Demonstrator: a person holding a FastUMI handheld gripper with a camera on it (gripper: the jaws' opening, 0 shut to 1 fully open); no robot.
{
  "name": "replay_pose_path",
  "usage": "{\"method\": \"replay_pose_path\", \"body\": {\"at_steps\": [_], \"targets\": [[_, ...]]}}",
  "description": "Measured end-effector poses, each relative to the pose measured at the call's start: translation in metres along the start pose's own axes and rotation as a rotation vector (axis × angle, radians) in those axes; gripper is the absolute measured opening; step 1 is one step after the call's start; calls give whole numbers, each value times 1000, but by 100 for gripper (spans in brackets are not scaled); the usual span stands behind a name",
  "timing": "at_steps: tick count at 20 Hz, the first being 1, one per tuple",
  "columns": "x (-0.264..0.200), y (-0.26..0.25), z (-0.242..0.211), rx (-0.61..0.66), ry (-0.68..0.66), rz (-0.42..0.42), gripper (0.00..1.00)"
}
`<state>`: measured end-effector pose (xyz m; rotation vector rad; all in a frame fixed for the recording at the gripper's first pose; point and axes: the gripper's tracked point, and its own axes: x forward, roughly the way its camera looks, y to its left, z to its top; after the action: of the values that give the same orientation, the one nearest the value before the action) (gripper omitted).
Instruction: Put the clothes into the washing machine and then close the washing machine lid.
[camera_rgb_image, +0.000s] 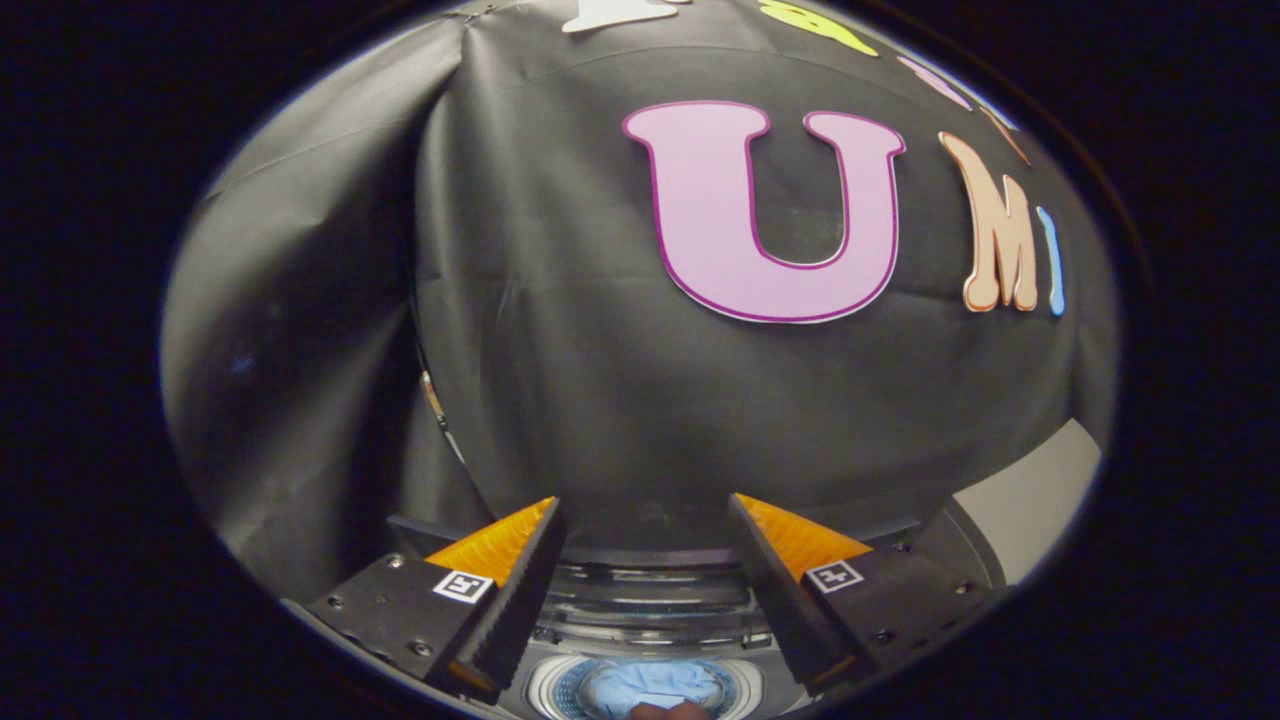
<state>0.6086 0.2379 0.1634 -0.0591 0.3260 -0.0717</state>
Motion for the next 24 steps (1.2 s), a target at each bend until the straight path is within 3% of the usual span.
{"method": "replay_pose_path", "body": {"at_steps": [2,11,24], "targets": [[10,-3,-10,-28,34,-23,98],[17,11,-22,9,117,41,96],[18,8,-21,-7,124,45,96]]}}
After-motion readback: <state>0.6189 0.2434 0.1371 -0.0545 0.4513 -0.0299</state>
